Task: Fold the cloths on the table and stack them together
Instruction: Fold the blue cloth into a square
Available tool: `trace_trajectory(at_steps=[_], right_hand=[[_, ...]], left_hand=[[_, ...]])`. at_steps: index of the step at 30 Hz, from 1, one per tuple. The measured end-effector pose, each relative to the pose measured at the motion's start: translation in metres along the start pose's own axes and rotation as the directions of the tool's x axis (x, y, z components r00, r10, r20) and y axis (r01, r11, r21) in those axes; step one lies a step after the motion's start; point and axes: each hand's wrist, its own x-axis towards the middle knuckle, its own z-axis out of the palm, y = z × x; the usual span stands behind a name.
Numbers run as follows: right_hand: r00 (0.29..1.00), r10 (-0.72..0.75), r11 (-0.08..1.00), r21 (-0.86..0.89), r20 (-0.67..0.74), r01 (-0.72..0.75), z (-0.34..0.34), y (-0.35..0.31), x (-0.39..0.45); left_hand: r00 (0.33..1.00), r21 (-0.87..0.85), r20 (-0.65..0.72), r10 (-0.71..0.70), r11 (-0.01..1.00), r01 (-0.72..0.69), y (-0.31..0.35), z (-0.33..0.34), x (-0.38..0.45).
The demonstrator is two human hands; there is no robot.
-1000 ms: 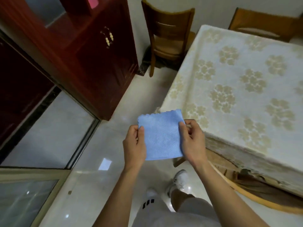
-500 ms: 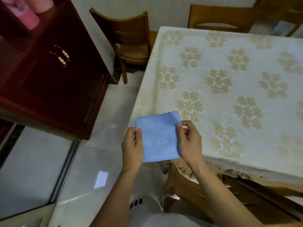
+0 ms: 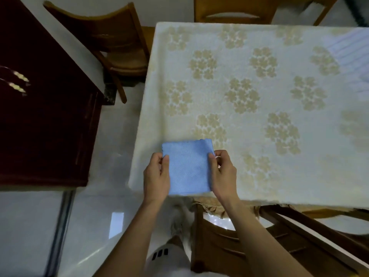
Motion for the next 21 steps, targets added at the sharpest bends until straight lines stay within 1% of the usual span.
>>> trace_trajectory(at_steps=[3,7,12,17,21], right_hand=[[0.999,0.045,0.998,-0.045,-0.01,-0.045,0.008,0.008,0.013],[0.994,0.112,0.988,-0.112,0.019,-0.109,0.02,0.018,0.029],[0.981,0.186,0.964,-0.203,0.056,-0.171,0.035,0.033,0.043],[0.966,0.254,0.904,-0.368,0.05,-0.219,0.044,0.044,0.051],[0.956,0.292,0.865,-0.43,0.012,-0.258,0.048,0.045,0.051]], left_hand=[[1.0,0.019,0.014,-0.028,0.999,0.028,-0.007,0.01,0.022],[0.994,0.043,0.06,-0.089,0.995,0.086,-0.017,0.019,0.047],[0.984,0.112,0.09,-0.152,0.983,0.142,-0.031,0.027,0.067],[0.976,0.225,0.106,-0.189,0.961,0.162,-0.044,0.03,0.075],[0.977,0.373,0.111,-0.181,0.919,0.128,-0.051,0.028,0.073]])
